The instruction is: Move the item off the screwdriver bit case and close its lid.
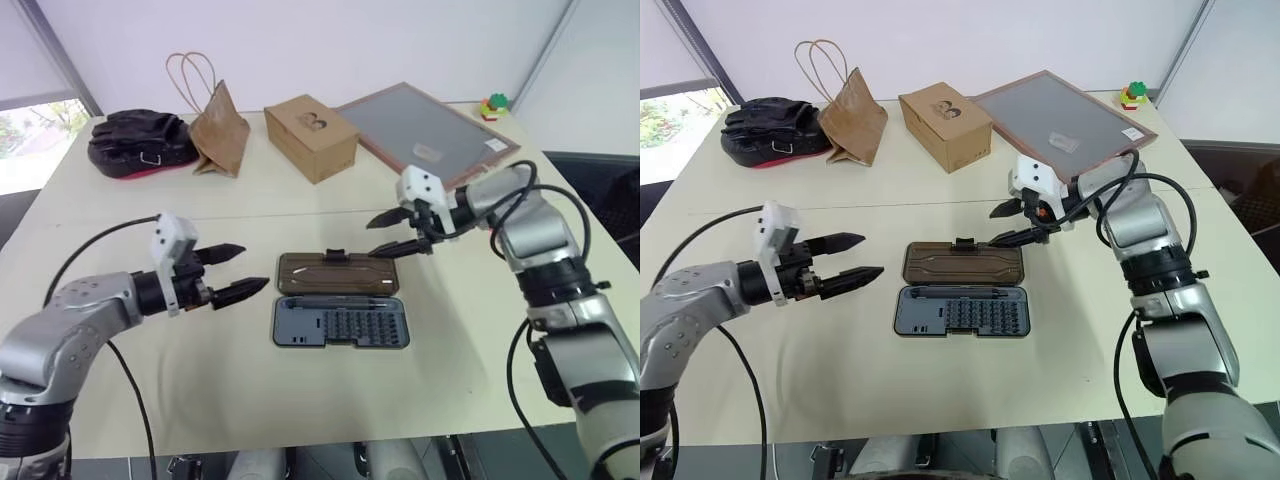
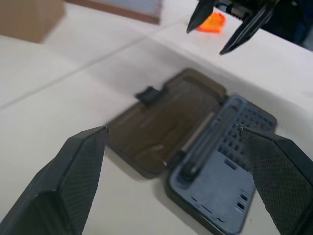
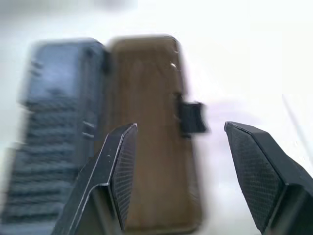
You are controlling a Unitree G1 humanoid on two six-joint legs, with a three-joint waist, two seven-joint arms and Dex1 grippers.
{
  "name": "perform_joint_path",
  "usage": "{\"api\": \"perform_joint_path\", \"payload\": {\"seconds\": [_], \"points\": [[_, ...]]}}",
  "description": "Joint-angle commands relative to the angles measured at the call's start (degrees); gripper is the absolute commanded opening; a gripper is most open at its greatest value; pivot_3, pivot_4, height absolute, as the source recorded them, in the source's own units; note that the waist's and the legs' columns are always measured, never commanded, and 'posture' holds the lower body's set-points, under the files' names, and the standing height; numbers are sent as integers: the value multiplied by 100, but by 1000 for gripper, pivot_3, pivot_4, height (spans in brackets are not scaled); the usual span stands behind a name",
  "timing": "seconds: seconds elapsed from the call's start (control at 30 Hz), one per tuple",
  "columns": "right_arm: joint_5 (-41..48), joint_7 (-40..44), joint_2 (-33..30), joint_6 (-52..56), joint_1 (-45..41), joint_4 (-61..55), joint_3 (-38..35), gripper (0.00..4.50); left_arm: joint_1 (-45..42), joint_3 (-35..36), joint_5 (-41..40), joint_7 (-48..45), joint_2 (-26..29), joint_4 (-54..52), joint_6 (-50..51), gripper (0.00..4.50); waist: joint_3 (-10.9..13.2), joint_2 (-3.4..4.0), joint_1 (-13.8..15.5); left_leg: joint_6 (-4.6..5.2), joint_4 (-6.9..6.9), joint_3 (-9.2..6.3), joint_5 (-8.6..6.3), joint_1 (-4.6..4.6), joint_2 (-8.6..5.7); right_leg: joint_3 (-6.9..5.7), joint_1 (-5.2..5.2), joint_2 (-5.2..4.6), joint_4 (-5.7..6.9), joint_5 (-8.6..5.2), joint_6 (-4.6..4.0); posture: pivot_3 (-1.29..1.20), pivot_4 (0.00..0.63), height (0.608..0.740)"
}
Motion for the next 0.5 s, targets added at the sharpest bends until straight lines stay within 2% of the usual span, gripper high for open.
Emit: {"api": "perform_joint_path", "payload": {"seconds": [0.03,0.37,0.47,0.5], "points": [[161,-439,-193,257,81,-304,-343,2956,-236,-335,275,-194,-9,94,-210,4500,0,0,17,0,0,2,0,0,0,0,-1,0,1,0,0,0,150,740],[252,-1186,-304,235,300,-281,-505,2956,-797,-1107,834,-451,-489,849,-481,4500,1,-1,70,0,0,5,0,-1,1,1,-2,2,1,0,0,0,150,740],[274,-1334,-319,249,383,-326,-502,3016,-868,-1210,911,-595,-615,940,-558,3650,1,-1,73,1,0,6,0,-2,0,1,-2,1,-1,0,0,0,150,740],[290,-1357,-325,261,398,-351,-499,3016,-879,-1225,931,-631,-624,955,-572,3110,1,-1,70,1,0,6,0,-3,0,1,-2,1,-1,0,0,0,150,740]]}}
